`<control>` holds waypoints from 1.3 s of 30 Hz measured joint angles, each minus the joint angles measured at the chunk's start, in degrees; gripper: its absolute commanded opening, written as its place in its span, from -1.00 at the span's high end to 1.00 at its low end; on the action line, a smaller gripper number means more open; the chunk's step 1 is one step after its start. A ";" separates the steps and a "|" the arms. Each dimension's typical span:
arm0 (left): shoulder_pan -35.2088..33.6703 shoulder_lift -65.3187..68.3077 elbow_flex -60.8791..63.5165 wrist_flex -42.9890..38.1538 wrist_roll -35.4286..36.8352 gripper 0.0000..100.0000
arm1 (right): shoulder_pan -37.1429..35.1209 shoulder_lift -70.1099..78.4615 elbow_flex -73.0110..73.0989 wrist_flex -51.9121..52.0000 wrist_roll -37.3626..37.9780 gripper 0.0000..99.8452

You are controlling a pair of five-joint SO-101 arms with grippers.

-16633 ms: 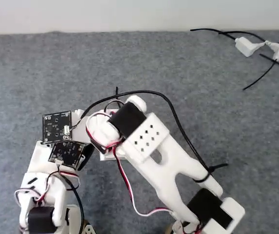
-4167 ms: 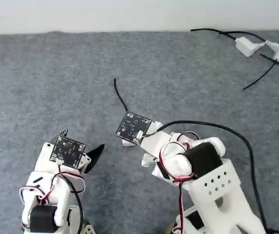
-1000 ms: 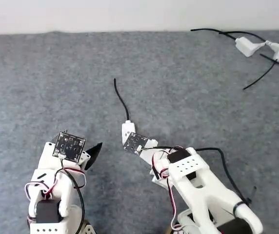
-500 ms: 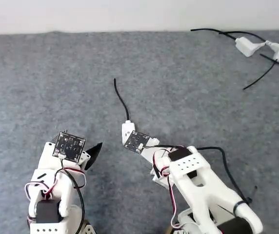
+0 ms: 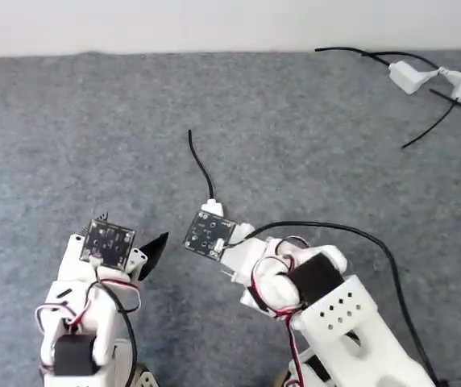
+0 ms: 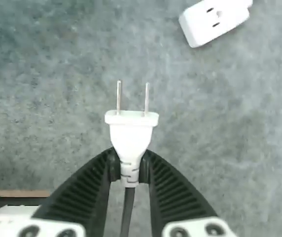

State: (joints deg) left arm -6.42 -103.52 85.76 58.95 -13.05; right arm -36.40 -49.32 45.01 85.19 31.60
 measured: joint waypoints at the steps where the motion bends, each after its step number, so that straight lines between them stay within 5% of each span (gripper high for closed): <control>1: 0.62 0.00 -2.02 1.32 0.18 0.26 | 0.70 0.26 -0.62 0.53 0.26 0.98; 11: 17.49 0.00 -17.32 12.13 -0.35 0.25 | 0.79 0.53 -14.15 7.74 5.63 0.98; 39: 19.08 0.00 -22.68 12.22 -3.87 0.25 | -8.18 5.71 -21.98 8.44 6.59 0.98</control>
State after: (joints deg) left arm 12.66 -103.52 63.08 71.16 -16.92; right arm -44.57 -43.60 23.03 93.63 38.20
